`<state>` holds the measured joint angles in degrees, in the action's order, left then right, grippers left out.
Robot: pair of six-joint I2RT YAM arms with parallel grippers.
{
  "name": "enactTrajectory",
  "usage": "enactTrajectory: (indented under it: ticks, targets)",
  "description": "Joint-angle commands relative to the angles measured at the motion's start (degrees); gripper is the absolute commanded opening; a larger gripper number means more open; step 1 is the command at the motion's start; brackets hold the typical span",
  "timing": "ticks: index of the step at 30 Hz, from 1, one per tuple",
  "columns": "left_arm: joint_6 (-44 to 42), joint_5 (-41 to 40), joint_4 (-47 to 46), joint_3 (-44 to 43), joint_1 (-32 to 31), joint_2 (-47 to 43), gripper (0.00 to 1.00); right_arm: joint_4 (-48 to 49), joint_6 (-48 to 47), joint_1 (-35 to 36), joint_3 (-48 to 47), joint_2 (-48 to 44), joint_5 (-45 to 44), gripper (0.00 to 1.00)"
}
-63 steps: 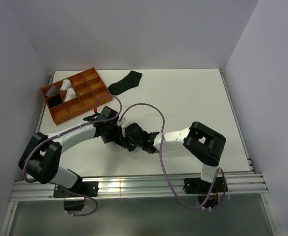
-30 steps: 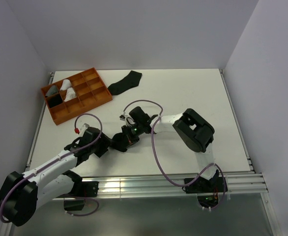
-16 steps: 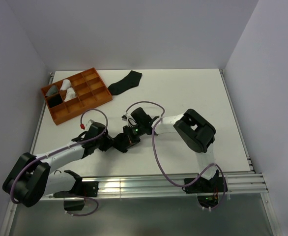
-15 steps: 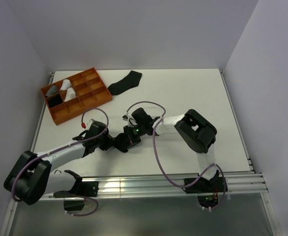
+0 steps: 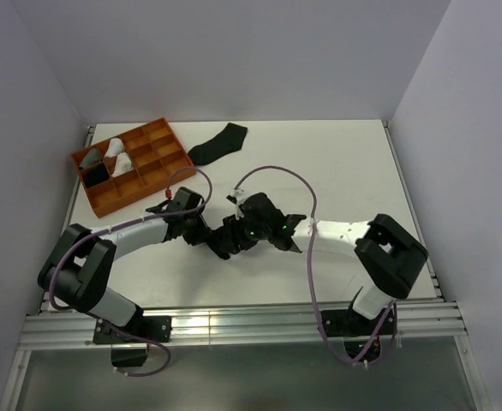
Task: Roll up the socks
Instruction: Roll the sock at the center of the board.
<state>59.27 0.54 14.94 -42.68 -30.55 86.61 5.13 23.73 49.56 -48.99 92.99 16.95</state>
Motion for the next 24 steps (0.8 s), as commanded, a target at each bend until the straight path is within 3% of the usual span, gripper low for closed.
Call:
enactTrajectory:
  ticks: [1, 6, 13, 24]
  targets:
    - [-4.86, 1.39, 5.71, -2.4, -0.04, 3.12, 0.24, 2.87, -7.63, 5.87, 1.18, -5.62, -16.13, 0.56]
    - [-6.0, 2.01, 8.0, -4.96, -0.48, 5.32, 0.24, 3.31, -14.05, 13.71, -0.13, -4.94, -32.21, 0.57]
    - [-6.53, 2.28, 9.67, -6.8, -0.83, 6.12, 0.24, 4.28, -17.92, 19.17, -3.83, 1.75, -43.21, 0.57]
    - [-6.97, 2.98, 9.93, -7.77, -1.27, 7.61, 0.25, 6.91, -21.09, 21.28, -5.76, 9.31, -43.93, 0.56]
